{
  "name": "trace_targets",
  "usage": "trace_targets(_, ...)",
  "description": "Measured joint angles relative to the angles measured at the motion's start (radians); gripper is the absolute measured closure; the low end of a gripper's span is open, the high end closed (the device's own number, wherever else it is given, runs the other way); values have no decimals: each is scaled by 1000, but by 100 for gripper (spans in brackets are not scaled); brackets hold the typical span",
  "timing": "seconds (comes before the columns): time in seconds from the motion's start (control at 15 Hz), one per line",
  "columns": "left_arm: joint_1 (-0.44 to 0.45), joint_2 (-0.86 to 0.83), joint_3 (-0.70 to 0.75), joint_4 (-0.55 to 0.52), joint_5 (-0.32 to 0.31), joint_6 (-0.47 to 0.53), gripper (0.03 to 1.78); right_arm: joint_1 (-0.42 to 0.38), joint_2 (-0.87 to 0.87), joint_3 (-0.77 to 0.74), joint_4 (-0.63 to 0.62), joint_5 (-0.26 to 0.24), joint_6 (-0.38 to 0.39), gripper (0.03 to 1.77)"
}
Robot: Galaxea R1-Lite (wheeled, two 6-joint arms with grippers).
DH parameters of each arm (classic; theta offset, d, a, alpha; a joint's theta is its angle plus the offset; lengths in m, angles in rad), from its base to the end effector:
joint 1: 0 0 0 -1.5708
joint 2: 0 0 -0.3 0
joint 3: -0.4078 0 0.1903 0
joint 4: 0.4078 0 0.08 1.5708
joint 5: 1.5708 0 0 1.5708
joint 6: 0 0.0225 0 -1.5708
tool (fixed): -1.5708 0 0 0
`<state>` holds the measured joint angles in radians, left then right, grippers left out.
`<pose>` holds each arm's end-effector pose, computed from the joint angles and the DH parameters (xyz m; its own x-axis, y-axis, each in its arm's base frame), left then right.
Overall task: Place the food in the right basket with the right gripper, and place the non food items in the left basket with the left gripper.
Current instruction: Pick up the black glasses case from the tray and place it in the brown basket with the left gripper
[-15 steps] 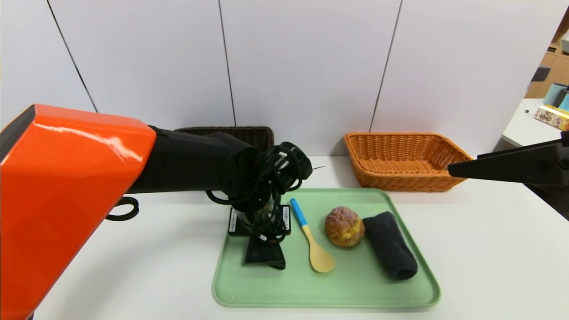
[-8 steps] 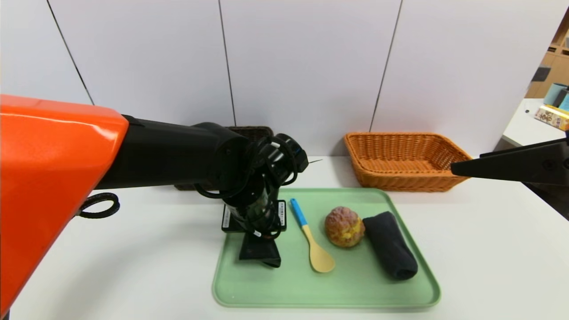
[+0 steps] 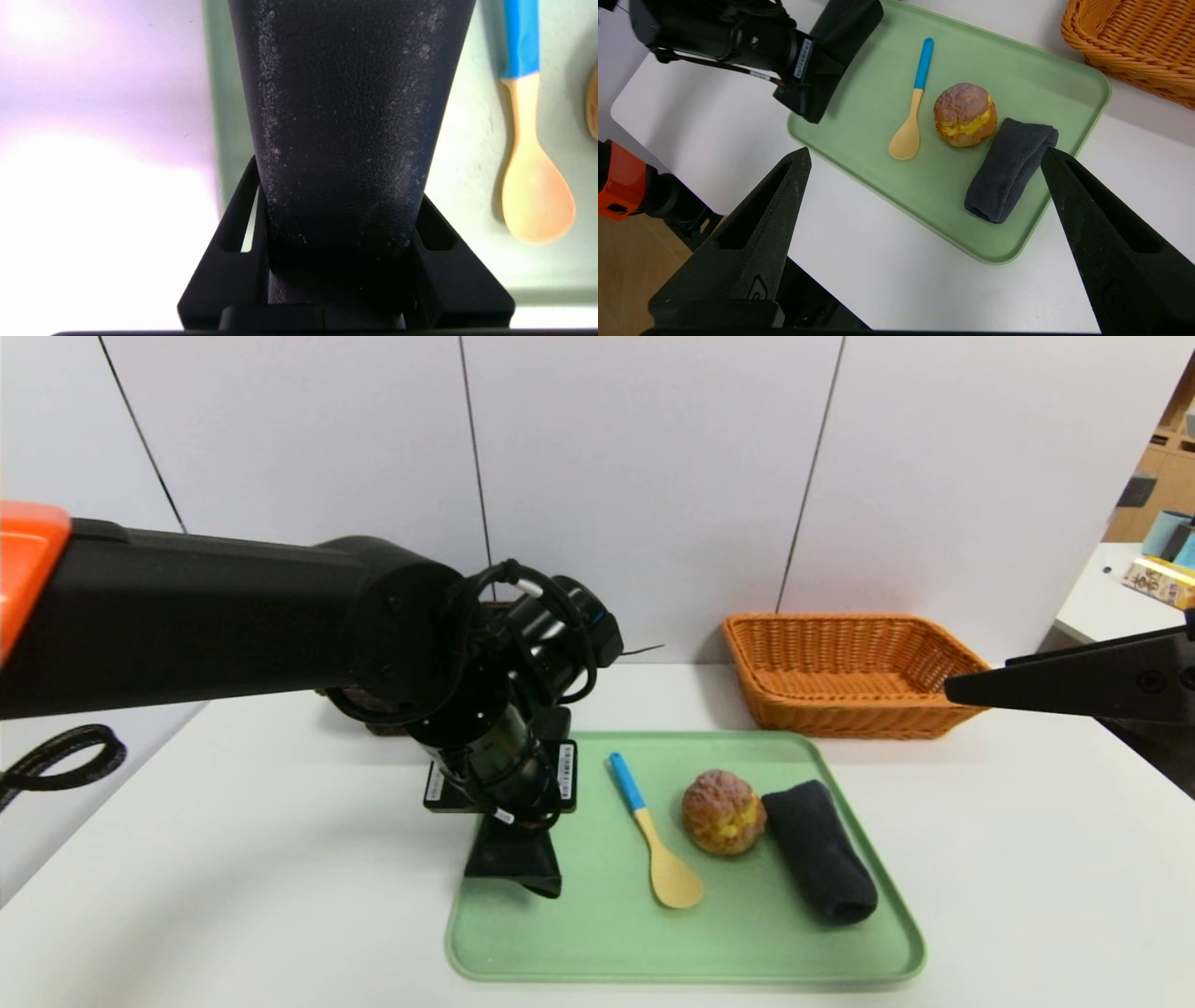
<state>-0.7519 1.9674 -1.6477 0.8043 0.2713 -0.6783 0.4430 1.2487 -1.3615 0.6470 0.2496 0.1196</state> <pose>0.2593 -0.2342 0.2018 0.4871 -0.0886 -0.8688 0.0332 0.9960 -0.0829 0.1401 0.0726 0.3274 0.6476 0.5807 -0.4934 -0.5482 0.8048 0.2276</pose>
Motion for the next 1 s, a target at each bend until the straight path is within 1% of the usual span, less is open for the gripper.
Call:
trace_targets(0.2,0,-65,0,9,0,52,109,0,2,0,-2,0,0,10)
trace_targets(0.33,5,-105,-1,10,0,115,109,0,3,0,-2,0,0,10)
trace_targets(0.47,41,-141,-5,4,-1,230,109,0,3,0,-2,0,0,10)
trace_targets(0.67,128,-164,-55,1,-16,407,110,0,1,-1,-3,-1,0,10)
trace_targets(0.87,227,-166,-119,1,-46,607,110,0,0,-1,-2,-1,-1,10)
trace_targets(1.0,294,-157,-160,-2,-81,737,110,0,0,-1,-2,-1,0,10)
